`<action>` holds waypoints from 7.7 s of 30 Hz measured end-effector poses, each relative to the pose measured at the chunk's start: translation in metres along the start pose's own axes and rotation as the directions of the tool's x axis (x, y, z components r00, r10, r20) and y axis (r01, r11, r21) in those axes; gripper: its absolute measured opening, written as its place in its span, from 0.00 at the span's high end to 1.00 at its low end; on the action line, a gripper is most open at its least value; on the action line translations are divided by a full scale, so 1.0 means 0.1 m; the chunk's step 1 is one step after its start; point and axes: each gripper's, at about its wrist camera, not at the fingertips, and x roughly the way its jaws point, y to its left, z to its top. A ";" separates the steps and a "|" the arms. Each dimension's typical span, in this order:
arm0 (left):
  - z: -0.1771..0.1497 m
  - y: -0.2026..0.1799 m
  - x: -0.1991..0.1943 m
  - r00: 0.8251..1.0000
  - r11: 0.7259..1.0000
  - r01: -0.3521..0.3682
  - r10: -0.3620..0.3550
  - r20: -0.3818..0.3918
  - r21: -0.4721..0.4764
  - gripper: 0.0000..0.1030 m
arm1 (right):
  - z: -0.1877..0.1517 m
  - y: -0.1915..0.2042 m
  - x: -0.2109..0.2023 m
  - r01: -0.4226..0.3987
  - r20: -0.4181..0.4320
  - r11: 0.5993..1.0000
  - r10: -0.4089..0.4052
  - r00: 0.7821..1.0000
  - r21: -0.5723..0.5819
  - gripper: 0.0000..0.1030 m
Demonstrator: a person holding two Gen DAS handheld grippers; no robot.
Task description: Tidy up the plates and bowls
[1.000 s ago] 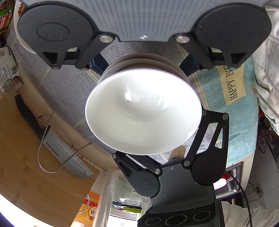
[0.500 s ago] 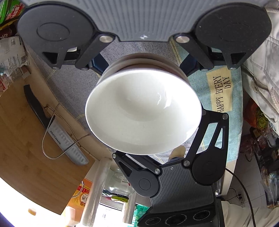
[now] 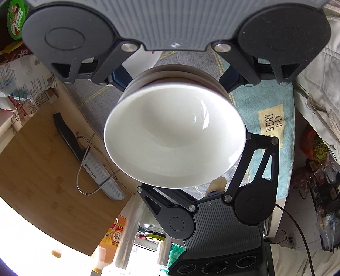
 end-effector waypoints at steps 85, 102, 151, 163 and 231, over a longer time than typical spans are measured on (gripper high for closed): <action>0.75 0.76 1.20 0.981 0.981 0.186 -0.183 -0.060 0.062 0.11 | -0.92 -0.98 0.04 0.027 -0.091 0.979 -0.009 0.996 0.203 0.11; 0.63 0.63 0.94 0.999 0.998 0.041 -0.042 0.008 0.044 0.06 | -0.97 -0.89 -0.05 0.078 -0.095 0.982 -0.062 0.994 0.173 0.00; 0.38 -0.27 -0.59 0.868 0.553 -0.475 0.424 -0.259 -0.685 0.01 | -0.28 0.62 -0.61 0.688 -0.609 0.047 -0.425 0.670 0.724 0.00; 0.57 -0.48 -0.71 0.864 0.504 -0.464 0.440 -0.245 -0.729 0.01 | -0.28 0.72 -0.90 0.648 -0.535 0.082 -0.491 0.688 0.757 0.00; 0.64 -0.72 -0.98 0.846 0.462 -0.467 0.483 -0.228 -0.754 0.01 | -0.16 0.98 -1.19 0.668 -0.513 0.098 -0.562 0.649 0.738 0.00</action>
